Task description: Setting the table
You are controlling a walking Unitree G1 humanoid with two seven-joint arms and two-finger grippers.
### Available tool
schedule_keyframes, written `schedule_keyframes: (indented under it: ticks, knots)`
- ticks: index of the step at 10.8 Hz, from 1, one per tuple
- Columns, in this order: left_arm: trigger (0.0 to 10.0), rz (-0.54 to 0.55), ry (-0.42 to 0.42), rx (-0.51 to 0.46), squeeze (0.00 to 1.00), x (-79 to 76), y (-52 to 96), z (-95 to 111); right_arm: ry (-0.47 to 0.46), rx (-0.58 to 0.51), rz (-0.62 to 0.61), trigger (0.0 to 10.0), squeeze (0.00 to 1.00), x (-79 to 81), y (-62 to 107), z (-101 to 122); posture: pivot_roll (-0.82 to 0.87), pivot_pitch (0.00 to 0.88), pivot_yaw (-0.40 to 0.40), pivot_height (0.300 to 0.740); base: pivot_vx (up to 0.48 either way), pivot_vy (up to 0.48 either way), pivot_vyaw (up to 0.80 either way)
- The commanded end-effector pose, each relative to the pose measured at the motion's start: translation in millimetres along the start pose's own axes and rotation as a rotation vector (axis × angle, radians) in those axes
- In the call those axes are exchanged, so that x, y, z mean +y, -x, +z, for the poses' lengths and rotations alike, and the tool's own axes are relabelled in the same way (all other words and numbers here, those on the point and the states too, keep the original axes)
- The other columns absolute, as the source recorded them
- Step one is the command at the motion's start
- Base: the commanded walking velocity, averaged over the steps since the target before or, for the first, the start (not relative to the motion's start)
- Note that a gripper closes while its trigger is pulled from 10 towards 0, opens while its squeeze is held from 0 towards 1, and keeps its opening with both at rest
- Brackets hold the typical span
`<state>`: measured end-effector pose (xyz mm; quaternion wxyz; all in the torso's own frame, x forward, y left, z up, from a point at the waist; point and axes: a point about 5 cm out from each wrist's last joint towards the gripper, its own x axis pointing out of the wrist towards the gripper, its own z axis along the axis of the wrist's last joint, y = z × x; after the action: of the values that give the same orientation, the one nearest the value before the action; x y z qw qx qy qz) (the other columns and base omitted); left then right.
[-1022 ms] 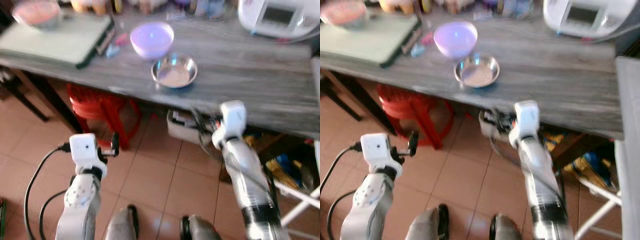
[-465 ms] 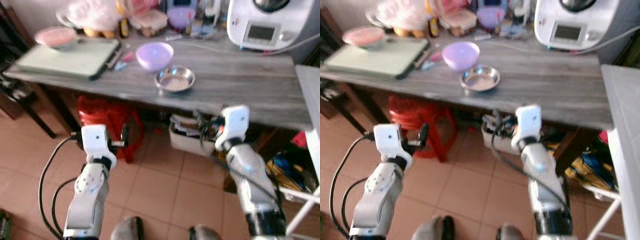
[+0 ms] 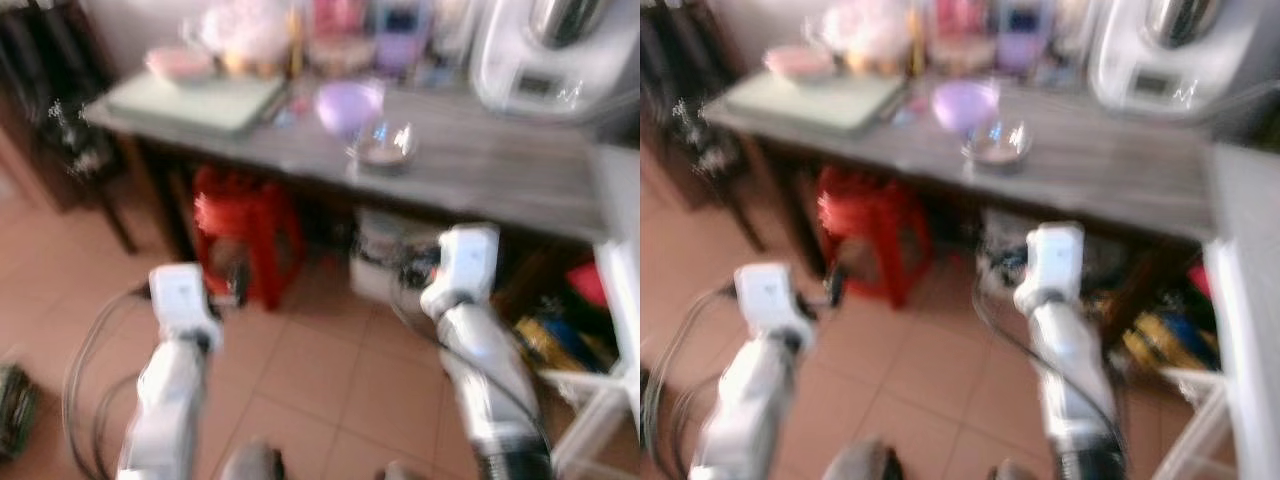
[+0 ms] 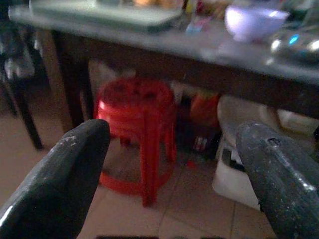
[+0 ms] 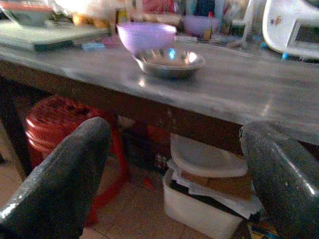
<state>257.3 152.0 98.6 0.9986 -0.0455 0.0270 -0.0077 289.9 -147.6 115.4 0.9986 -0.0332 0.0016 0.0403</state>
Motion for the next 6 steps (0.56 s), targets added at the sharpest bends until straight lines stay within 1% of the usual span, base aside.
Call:
schedule_keyframes:
  ticks: [1, 2, 3, 4, 5, 6]
  knots:
    - [10.0, -0.002, 0.001, -0.024, 0.00, -2.2, 0.4, 3.9, 0.039, -0.008, -0.013, 10.0, 0.00, -4.0, -3.2, 2.5, -0.01, 0.000, 0.041, 0.740, 0.000, 0.000, 0.00]
    - [10.0, -0.049, -0.011, -0.063, 0.00, -4.1, -0.3, 11.3, 0.015, -0.016, -0.026, 10.0, 0.00, -7.5, -7.5, 4.6, 0.00, 0.000, 0.038, 0.740, 0.000, 0.000, 0.00]
    - [10.0, -0.091, 0.001, -0.076, 0.00, -3.3, 5.3, 11.8, -0.020, 0.010, -0.024, 10.0, 0.00, -8.4, -5.0, 0.1, 0.00, 0.000, 0.040, 0.740, 0.000, 0.000, 0.00]
    - [10.0, -0.088, 0.017, -0.062, 0.00, -1.6, 8.8, 8.0, -0.041, 0.055, -0.030, 10.0, 0.00, -8.0, -0.5, -7.9, 0.01, 0.000, 0.039, 0.740, 0.000, 0.000, 0.00]
    - [10.0, -0.111, 0.043, -0.035, 0.00, -3.9, 16.2, 1.8, -0.137, 0.037, -0.036, 10.0, 0.00, -8.0, 8.3, -9.6, 0.01, 0.000, 0.041, 0.740, 0.255, -0.405, 0.00]
    - [10.0, -0.137, 0.048, -0.022, 0.00, -8.6, 19.5, -2.5, -0.098, 0.032, -0.061, 10.0, 0.00, -12.2, 9.8, -10.5, 0.00, 0.000, 0.032, 0.740, 0.240, -0.412, 0.00]
